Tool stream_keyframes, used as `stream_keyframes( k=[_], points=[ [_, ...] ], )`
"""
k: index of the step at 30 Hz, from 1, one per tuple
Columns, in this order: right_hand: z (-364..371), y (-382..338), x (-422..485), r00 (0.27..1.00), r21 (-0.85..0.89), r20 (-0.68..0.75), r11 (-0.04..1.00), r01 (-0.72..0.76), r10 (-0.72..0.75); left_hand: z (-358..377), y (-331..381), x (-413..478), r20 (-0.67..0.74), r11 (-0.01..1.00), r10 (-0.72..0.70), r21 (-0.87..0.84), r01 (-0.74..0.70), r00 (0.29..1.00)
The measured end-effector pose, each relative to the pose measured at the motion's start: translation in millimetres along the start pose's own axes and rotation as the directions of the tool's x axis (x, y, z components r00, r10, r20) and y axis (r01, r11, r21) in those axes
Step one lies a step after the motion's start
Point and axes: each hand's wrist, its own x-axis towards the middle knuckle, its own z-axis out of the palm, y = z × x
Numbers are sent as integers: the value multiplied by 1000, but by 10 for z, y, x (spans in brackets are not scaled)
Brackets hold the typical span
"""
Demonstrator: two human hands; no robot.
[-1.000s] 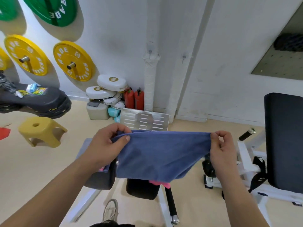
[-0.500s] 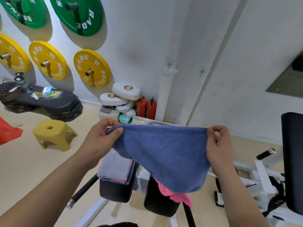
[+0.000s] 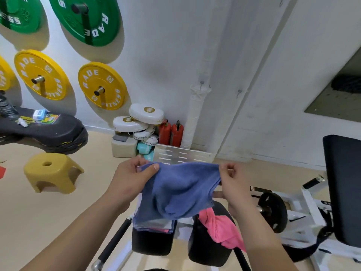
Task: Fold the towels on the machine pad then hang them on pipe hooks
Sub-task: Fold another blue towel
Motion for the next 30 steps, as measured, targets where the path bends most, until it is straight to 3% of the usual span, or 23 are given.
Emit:
stream_keyframes(
  k=[3,7,16,21,30],
  points=[
    [223,-101,-319,993,81,114,996,-35,26,60,-8,-148,14,999,34,35,-35,999],
    [505,-221,-691,953,28,280,993,117,-120,164,61,-423,-41,985,167,45,-165,985],
    [807,-205,-932,905,-3,400,987,162,-147,-136,9,-861,49,982,179,-62,-176,983],
    [894,-148,-1057,881,-4,442,981,193,-171,-287,-119,-953,-32,980,76,-182,-81,997],
    [881,-55,-1162,904,54,411,993,103,-116,-346,-302,-879,-121,994,84,-64,-92,989]
  ],
)
